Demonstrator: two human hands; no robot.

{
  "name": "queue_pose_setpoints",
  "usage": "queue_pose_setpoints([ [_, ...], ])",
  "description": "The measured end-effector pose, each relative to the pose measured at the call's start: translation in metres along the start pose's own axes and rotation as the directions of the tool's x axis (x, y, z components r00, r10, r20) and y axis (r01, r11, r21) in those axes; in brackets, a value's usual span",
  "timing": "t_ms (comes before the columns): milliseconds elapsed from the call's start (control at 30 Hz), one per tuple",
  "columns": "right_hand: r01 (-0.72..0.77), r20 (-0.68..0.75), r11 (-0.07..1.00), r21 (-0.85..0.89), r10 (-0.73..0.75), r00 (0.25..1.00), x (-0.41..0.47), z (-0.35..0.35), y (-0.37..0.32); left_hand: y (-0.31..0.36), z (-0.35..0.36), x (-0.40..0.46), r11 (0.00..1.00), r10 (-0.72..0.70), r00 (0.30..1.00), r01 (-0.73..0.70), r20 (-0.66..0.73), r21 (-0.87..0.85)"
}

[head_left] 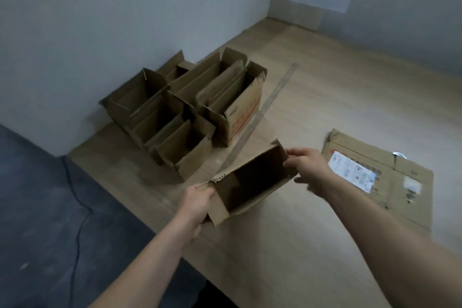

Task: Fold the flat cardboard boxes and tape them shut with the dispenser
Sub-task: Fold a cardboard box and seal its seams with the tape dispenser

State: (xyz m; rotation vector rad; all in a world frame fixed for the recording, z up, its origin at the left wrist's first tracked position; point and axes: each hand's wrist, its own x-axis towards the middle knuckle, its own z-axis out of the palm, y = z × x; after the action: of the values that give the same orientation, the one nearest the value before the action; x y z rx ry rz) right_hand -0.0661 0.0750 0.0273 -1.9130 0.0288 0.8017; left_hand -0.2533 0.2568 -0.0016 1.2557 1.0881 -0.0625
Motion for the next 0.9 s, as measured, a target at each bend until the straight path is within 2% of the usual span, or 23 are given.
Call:
queue_pose_setpoints([
  [67, 0.000, 0.032, 0.999, -0.046, 0.001, 0.999, 0.020, 0.029, -0.021, 0.007, -0.020, 0.014, 0.997, -0.019, 1.000, 0.017, -0.021, -0.078],
  [133, 0.003, 0.053, 1.000, -0.016, -0.002, 0.999, 0.035, 0.054, -0.036, 0.012, -0.034, 0.027, 0.992, -0.055, 0.998, 0.050, -0.036, -0.115],
  [300, 0.045, -0.056, 0.992, -0.116, -0.052, 0.997, 0.050, 0.099, -0.050, 0.020, -0.049, 0.045, 0.983, -0.106, 0.986, 0.085, -0.125, -0.166],
  [433, 0.041, -0.066, 0.990, -0.132, -0.050, 0.997, 0.049, 0.115, -0.047, 0.023, -0.058, 0.051, 0.957, -0.191, 0.969, 0.148, -0.158, -0.250],
  [633, 0.064, -0.058, 0.986, -0.155, -0.074, 0.996, 0.052, 0.123, -0.041, 0.026, -0.057, 0.059, 0.956, -0.202, 0.949, 0.138, -0.240, -0.258],
  [767, 0.095, -0.022, 0.985, -0.142, -0.099, 0.995, 0.053, 0.120, -0.039, 0.033, -0.057, 0.058, 0.963, -0.163, 0.952, 0.095, -0.261, -0.254],
  [900, 0.099, 0.015, 0.991, -0.086, -0.098, 0.995, 0.048, 0.110, -0.036, 0.035, -0.052, 0.049, 0.988, 0.011, 0.933, -0.065, -0.360, -0.138],
])
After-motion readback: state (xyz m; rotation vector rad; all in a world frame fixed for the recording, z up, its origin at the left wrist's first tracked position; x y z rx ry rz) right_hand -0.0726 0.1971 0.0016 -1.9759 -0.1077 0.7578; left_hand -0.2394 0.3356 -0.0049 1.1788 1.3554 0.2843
